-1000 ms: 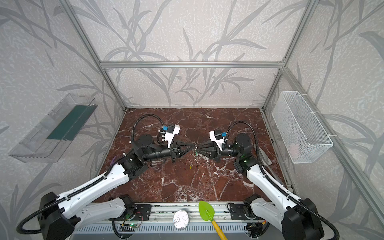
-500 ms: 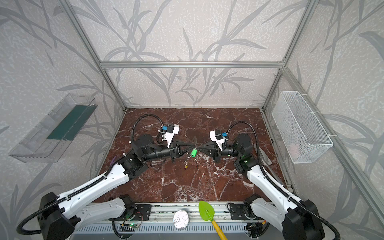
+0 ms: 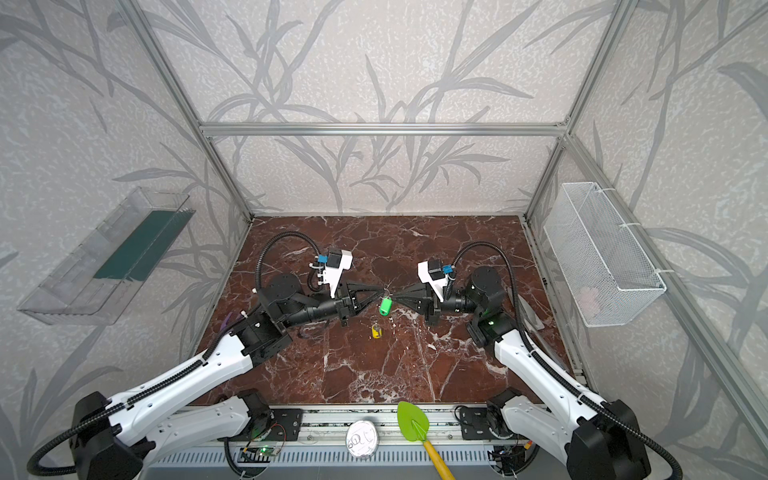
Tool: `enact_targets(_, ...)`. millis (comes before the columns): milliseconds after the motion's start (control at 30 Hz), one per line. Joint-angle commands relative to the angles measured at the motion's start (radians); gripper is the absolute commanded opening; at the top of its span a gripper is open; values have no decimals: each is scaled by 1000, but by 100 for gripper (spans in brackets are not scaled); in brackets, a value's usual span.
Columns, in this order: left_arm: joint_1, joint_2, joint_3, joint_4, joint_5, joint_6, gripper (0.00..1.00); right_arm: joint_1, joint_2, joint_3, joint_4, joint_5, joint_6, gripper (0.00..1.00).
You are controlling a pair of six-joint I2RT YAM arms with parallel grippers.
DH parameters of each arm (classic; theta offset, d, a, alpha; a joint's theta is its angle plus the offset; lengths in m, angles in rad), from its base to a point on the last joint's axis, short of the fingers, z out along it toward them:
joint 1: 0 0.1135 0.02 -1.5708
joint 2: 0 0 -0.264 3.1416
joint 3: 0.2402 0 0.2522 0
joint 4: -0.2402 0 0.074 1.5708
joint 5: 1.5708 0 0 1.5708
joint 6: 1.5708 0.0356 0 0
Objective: Put the keys on the keyring
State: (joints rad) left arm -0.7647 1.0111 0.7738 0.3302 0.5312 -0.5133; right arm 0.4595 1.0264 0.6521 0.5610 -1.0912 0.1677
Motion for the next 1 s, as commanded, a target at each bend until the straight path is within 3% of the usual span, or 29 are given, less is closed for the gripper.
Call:
enact_targets(0,10,-17,-25,85,-113,-33,0,28,-13,41,-18,-32,-36,0)
enact_targets(967,-4,-60,-103,172,-295,-75,0,137,46,103,-101,-29,-123,0)
